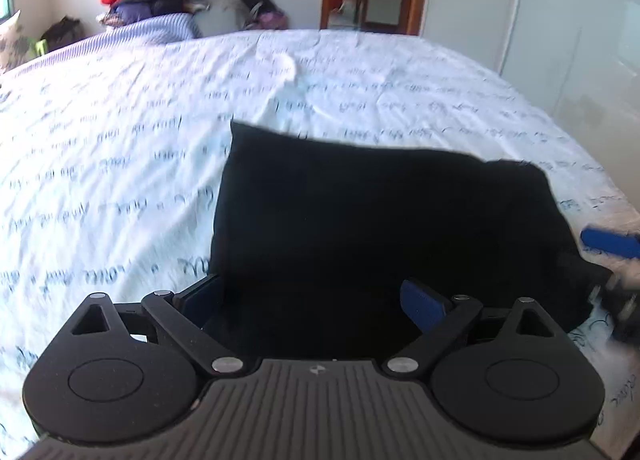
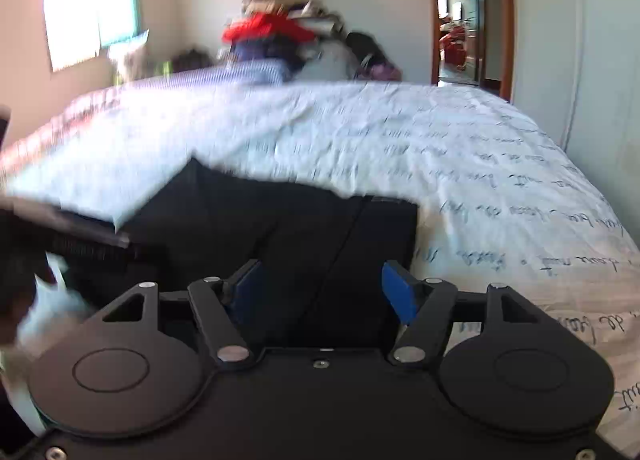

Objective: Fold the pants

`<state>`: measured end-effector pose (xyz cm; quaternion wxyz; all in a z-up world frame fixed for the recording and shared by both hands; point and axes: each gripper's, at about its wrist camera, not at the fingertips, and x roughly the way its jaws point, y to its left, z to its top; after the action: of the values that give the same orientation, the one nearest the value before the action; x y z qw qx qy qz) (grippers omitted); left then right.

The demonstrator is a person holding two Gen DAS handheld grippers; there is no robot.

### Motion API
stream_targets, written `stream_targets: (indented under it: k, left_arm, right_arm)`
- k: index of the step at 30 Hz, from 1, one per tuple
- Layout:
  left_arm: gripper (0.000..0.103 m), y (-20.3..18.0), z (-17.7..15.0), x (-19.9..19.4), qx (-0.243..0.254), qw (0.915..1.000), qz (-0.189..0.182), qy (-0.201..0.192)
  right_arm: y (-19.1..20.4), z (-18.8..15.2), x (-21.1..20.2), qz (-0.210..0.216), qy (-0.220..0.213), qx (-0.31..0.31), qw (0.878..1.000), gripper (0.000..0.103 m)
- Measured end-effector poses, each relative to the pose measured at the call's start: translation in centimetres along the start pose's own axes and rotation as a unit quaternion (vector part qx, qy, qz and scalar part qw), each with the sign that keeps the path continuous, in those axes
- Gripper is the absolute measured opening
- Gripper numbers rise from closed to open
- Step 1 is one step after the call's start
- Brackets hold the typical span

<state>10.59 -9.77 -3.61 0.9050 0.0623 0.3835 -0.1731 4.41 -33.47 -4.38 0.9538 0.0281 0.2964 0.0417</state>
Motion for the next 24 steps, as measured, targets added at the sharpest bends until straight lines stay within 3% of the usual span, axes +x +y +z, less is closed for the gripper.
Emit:
stream_targets:
  k: [1,5,7,8,14,24]
  left_arm:
    - [0.097,-0.1,-0.1,0.0,0.000,1.0000,0.004,-0.002]
    - [0.096,-0.5,0.0,-0.4,0.015,0.9997,0.019,-0.006]
    - [0.097,-0.8,0.0,-0.5,0.014,0.9994,0.031,-0.010]
    - [0.097,-1.0,0.0,-0.5,0.014,0.9992,0.037,-0.011]
    - [0.097,-2.1,-0.6,-0.9,0.019,0.9983,0.054,-0.012]
    - [0.098,-2.5,-1.5,-1.6,0.018,0.9979,0.059,-0.018]
  right_arm:
    - [0.4,-0.2,0.6,-0.007,0.019,-0.013,1.000,0.067]
    - [1.1,-0.1,-0.9,-0.018,0.004,-0.006,1.000,0.072]
    - [1.2,0.2,-1.8,-0.009,-0.020,0.005,1.000,0.087]
    - [1.5,0.1,-1.9,-0.007,-0.029,0.000,1.000,0.089]
    - [2.7,-1.3,0.3,-0.041,0.020,-0.043,0.998,0.089]
    - [2.9,-1.8,-2.0,-0.058,0.004,-0.016,0.998,0.089]
